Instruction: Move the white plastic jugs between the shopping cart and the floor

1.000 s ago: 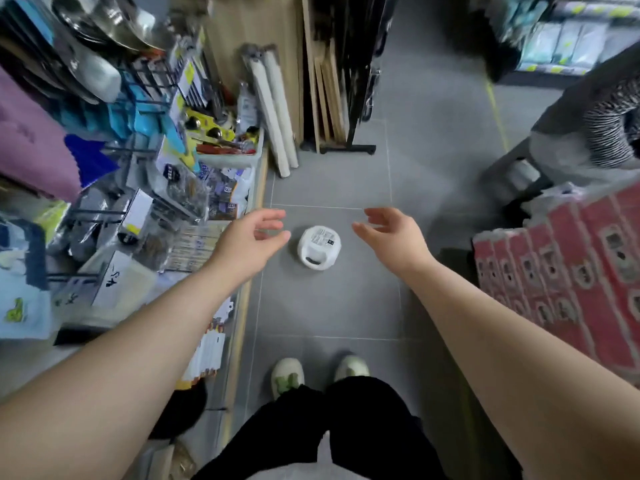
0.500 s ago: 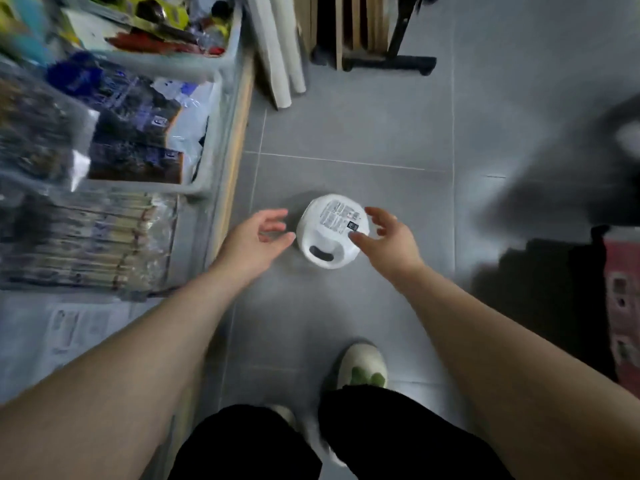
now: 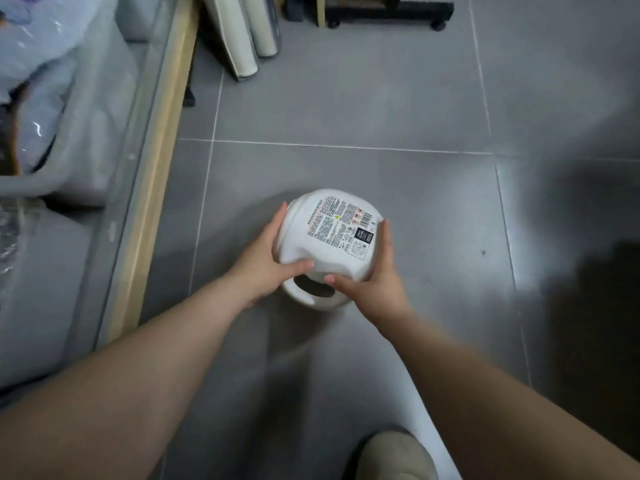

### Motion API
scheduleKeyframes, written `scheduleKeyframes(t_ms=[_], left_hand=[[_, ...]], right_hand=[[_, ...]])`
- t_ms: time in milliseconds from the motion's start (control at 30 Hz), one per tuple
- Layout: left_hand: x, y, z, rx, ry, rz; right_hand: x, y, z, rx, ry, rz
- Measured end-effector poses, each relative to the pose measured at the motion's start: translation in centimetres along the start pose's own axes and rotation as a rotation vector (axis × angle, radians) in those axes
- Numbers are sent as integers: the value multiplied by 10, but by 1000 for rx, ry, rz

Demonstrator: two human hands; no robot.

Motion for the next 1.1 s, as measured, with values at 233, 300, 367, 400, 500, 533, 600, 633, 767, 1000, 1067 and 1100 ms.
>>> scheduleKeyframes(t_ms=[233, 300, 367, 400, 500, 533, 600, 633, 767, 1000, 1067, 1100], left_hand=[[-6, -21, -29, -3, -61, -109], [-19, -42, -53, -31, -82, -115], [-36, -73, -85, -56, -96, -123], [-46, -90, -103, -81, -106, -134], [-77, -149, -164, -145, -154, -178], [-88, -171, -186, -148, -164, -177], [-114, -215, -233, -144, -183, -188], [-127, -236, -256, -139, -197, -206], [-174, -311, -352, -155, -270, -261], [-228, -383, -489, -123, -394, -352], [-239, -392, -514, -107, -443, -391], [-244, -396, -524, -91, -468, -404]], right_hand=[[-15, 34, -19, 30, 16, 84], [-23, 63, -40, 40, 33, 94], [-32, 100, -66, 50, 48, 87], [-38, 123, -81, 48, 55, 75], [-58, 194, -129, 16, 86, 37], [-64, 220, -146, 10, 98, 21], [-74, 272, -181, -10, 126, -19], [-78, 298, -200, -27, 141, -38], [-92, 394, -281, -72, 197, -89], [-100, 500, -394, -171, 284, -137], [-98, 519, -411, -223, 319, -149], [-98, 529, -417, -253, 339, -159]])
Point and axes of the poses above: each hand's wrist, its own z-axis towards the middle knuckle, its own x-axis out of the palm, y = z × x, the point moved 3 cm from there along z, towards the middle knuckle, and after that the axes turned 5 degrees about -y, right-handed, at the moved point
